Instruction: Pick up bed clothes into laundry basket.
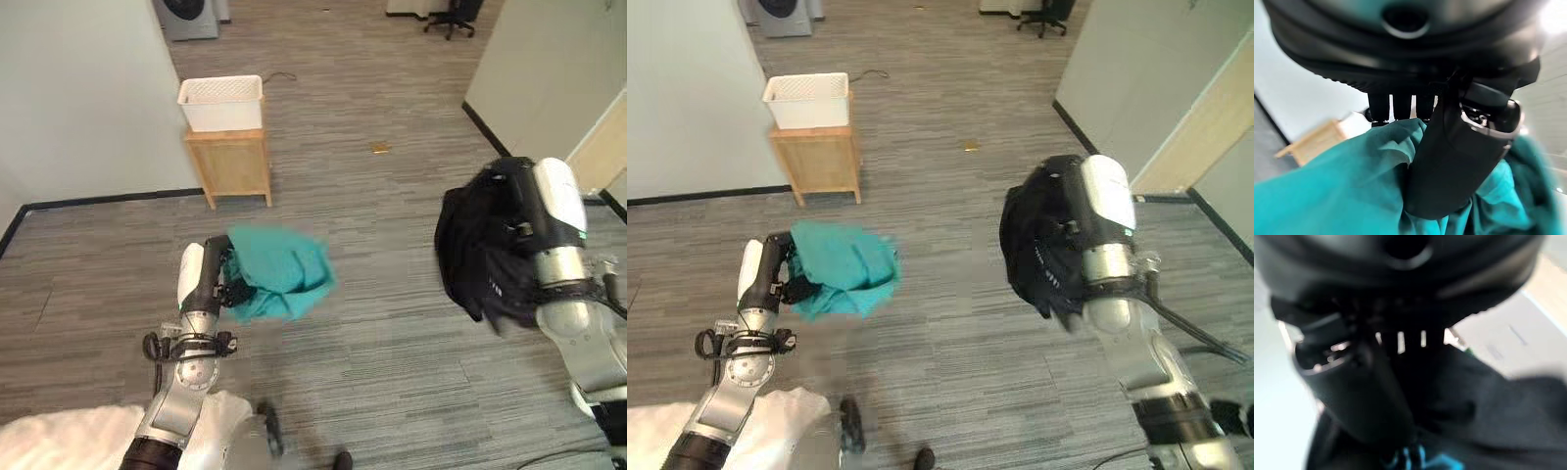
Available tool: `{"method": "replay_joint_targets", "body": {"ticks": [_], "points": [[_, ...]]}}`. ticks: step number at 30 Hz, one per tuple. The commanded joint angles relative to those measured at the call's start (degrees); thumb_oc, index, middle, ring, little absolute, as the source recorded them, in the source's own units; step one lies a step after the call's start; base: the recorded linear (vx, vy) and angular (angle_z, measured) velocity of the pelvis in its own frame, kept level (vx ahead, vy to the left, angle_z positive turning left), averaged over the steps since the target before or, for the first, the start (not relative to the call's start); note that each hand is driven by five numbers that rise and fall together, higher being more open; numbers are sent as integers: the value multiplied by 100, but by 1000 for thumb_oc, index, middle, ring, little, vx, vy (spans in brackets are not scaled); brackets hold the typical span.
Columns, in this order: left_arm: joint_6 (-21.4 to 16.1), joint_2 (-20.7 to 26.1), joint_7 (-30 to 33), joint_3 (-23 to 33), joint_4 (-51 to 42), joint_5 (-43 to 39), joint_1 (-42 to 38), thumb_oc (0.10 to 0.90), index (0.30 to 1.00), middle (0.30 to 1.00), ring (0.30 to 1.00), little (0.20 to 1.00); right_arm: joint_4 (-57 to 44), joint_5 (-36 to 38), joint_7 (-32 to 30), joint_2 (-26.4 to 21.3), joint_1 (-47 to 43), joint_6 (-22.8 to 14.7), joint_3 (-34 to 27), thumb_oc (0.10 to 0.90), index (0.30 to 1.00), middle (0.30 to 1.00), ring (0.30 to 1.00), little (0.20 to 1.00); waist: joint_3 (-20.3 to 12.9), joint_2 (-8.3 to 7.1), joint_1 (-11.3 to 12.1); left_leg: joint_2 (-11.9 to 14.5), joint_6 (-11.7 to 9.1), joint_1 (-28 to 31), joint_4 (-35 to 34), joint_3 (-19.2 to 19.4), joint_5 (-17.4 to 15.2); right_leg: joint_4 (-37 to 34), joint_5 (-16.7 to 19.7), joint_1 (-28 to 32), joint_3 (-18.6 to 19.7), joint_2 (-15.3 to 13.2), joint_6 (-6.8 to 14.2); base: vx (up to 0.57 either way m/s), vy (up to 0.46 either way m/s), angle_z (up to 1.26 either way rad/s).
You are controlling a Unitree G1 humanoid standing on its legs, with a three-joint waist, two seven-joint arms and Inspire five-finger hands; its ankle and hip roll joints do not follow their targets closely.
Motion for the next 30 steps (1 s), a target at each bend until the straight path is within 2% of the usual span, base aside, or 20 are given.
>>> {"method": "replay_joint_targets", "body": {"ticks": [1, 6, 7, 8, 10, 11, 12, 13, 14, 15, 16, 17, 20, 21, 22, 23, 24, 25, 29, 30], "points": [[2, 588, 318, 288, -496, 211, -493, 400, 300, 300, 300, 300, -54, 5, -281, -519, -1787, -258, -201, 400, 300, 300, 300, 300, -147, -53, 610, 63, 137, 470, -1573, 227, 757, 232, -1021, 554, 228, 63, 701, 303, 44, -47], [121, 700, 222, 491, -647, 296, -275, 400, 300, 300, 300, 300, -176, -68, -228, -456, -1970, -237, -84, 400, 300, 300, 300, 300, -318, -125, 649, 359, 172, 610, -1921, 348, 900, 440, -1410, 872, 409, 111, 753, 628, 86, -20], [156, 737, 222, 575, -719, 301, -225, 400, 300, 300, 300, 300, -348, -137, -223, -407, -1925, -216, -157, 400, 300, 300, 300, 300, -369, -218, 694, 330, 218, 652, -1928, 319, 1016, 638, -1390, 898, 445, 73, 805, 684, 78, -34], [131, 755, 229, 611, -797, 313, -183, 400, 300, 300, 300, 300, -584, -173, -225, -237, -1830, -284, -261, 400, 300, 300, 300, 300, -417, -333, 711, 243, 335, 816, -1926, 341, 1016, 1308, -977, 861, 348, 5, 1033, 676, 108, -13], [134, 800, 222, 609, -820, 313, -152, 400, 300, 300, 300, 300, -658, -193, -204, -185, -1731, -267, -338, 400, 300, 300, 300, 300, -433, -399, 735, 198, 366, 828, -1929, 373, 989, 1422, -1017, 805, 365, -67, 1091, 527, 78, -15], [208, 982, 245, 599, -938, 358, -104, 400, 300, 300, 300, 300, -820, -306, -219, 87, -1529, -356, -417, 400, 300, 300, 300, 300, -347, -507, 727, 105, 619, 1439, -1922, 540, 707, 3971, 661, 24, -125, -326, 1612, 605, 65, -5], [222, 989, 241, 604, -955, 361, -100, 400, 300, 300, 300, 300, -834, -316, -218, 99, -1518, -354, -429, 400, 300, 300, 300, 300, -337, -511, 741, 96, 651, 1418, -1915, 550, 699, 4144, 643, -81, -103, -371, 1612, 970, 210, 25], [278, 1066, 352, 612, -922, 340, -195, 400, 300, 300, 300, 300, -977, -303, -278, 250, -1501, -375, -501, 400, 300, 300, 300, 300, -299, -237, 588, 194, 751, 1804, -1952, 435, 478, 5731, 1119, -700, -381, -629, 1612, 463, 248, 66], [328, 1118, 372, 614, -911, 388, -280, 400, 300, 300, 300, 300, -1045, -329, -248, 310, -1474, -363, -546, 400, 300, 300, 300, 300, -223, -55, 483, 313, 823, 1885, -1961, 450, 519, 6529, 1049, -1149, -418, -499, 1612, 475, 233, 63], [330, 1113, 374, 612, -905, 390, -296, 400, 300, 300, 300, 300, -1060, -331, -241, 305, -1472, -355, -556, 400, 300, 300, 300, 300, -246, -84, 496, 282, 849, 1822, -1945, 463, 513, 6643, 1010, -1259, -392, -554, 1612, 449, 162, 59], [346, 1162, 392, 605, -888, 505, -394, 400, 300, 300, 300, 300, -1041, -393, -235, 284, -1366, -316, -679, 400, 300, 300, 300, 300, -200, 34, 278, 207, 892, 2151, -2013, 299, 347, 7318, 698, -1999, -687, -237, 1612, 317, 80, 36], [347, 1159, 393, 597, -885, 509, -402, 400, 300, 300, 300, 300, -1052, -393, -231, 281, -1353, -314, -693, 400, 300, 300, 300, 300, -212, 12, 245, 173, 906, 2115, -2006, 259, 339, 7358, 667, -2021, -715, -282, 1612, 492, 60, 28], [318, 1089, 338, 557, -894, 607, -471, 400, 300, 300, 300, 300, -1144, -421, -223, 215, -1030, -263, -1004, 400, 300, 300, 300, 300, -166, -41, -101, -52, 814, 2421, -2013, -29, 162, 6506, 448, -2539, -764, -320, 1612, 523, -26, 114], [251, 979, 282, 498, -928, 560, -477, 400, 300, 300, 300, 300, -1141, -337, -227, 199, -947, -296, -1045, 400, 300, 300, 300, 300, -161, -85, -252, -227, 727, 2640, -2013, -69, -42, 4989, 54, -2642, -479, -717, 1591, 376, 1, 142], [248, 977, 279, 496, -932, 561, -464, 400, 300, 300, 300, 300, -1146, -332, -225, 198, -932, -298, -1048, 400, 300, 300, 300, 300, -137, -67, -284, -206, 715, 2683, -2013, -106, -49, 4927, 42, -2544, -528, -697, 1592, 556, -96, 124], [200, 907, 220, 491, -983, 539, -393, 400, 300, 300, 300, 300, -1099, -290, -233, 201, -890, -332, -1026, 400, 300, 300, 300, 300, -135, -120, -307, -260, 618, 2835, -2013, -70, -165, 3590, -22, -2417, -529, -1013, 1367, 334, -206, 109], [158, 872, 173, 491, -1035, 523, -314, 400, 300, 300, 300, 300, -1073, -262, -229, 192, -873, -323, -1023, 400, 300, 300, 300, 300, -159, -159, -299, -264, 529, 2925, -2013, -58, -240, 2805, 5, -2396, -550, -1210, 1237, 734, -426, 110], [131, 793, 132, 550, -1044, 502, -183, 400, 300, 300, 300, 300, -1010, -235, -254, 209, -837, -285, -1009, 400, 300, 300, 300, 300, -228, -183, -300, -203, 326, 3263, -2013, -183, -486, 1450, 329, -2378, -546, -1350, 1283, 703, -396, 95], [124, 724, 100, 632, -1046, 563, -54, 400, 300, 300, 300, 300, -958, -373, -245, 269, -842, -133, -917, 400, 300, 300, 300, 300, -358, -213, -299, -197, 198, 3765, -1844, -153, -897, 607, 740, -2067, -625, -1411, 1300, 493, -276, -9], [97, 648, 134, 578, -999, 583, -52, 400, 300, 300, 300, 300, -979, -381, -230, 282, -853, -147, -884, 400, 300, 300, 300, 300, -443, -236, -324, -71, 119, 3727, -919, -244, -950, 615, 744, -1838, -514, -1303, 1240, 287, -179, -42]]}}
